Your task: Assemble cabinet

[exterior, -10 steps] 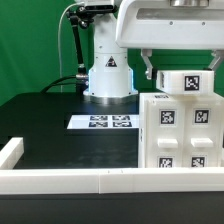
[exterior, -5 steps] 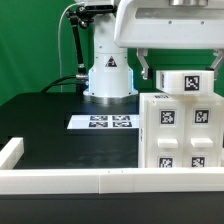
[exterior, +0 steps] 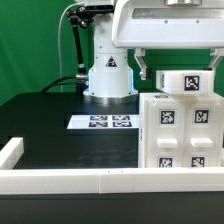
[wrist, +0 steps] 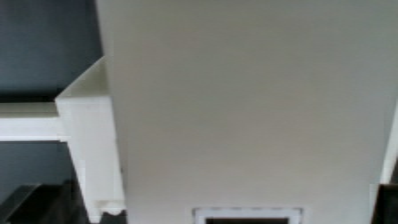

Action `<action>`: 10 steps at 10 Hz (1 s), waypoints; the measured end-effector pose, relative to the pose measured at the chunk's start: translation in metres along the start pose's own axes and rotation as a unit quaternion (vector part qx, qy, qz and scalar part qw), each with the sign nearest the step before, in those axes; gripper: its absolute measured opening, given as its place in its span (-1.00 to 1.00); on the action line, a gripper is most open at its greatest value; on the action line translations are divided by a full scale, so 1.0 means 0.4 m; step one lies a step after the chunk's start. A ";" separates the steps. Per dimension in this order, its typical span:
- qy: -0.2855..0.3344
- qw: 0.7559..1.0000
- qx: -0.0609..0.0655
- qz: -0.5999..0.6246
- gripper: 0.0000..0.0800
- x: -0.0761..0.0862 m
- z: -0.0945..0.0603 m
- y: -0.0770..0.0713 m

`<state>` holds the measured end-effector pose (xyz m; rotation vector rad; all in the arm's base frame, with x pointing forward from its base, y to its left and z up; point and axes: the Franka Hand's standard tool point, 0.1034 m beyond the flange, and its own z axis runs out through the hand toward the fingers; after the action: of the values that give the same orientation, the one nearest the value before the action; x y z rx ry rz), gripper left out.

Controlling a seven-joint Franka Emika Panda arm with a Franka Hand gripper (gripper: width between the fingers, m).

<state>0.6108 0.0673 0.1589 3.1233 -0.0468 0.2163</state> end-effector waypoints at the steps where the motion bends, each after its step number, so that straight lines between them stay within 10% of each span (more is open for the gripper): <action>1: -0.005 1.000 0.000 0.001 0.99 0.004 -0.003 -0.002; 2: -0.012 1.000 -0.001 0.002 0.99 0.008 -0.006 -0.005; 4: -0.012 1.000 -0.001 0.002 0.38 0.014 -0.011 -0.007; 10: -0.011 0.999 -0.001 0.040 0.39 0.015 -0.010 -0.007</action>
Offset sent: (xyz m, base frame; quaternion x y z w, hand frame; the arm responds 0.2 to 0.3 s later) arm 0.0021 0.0012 0.0005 0.0002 -0.0119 0.0042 0.9999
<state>0.6162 0.0700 0.1638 3.1251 -0.1714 0.1810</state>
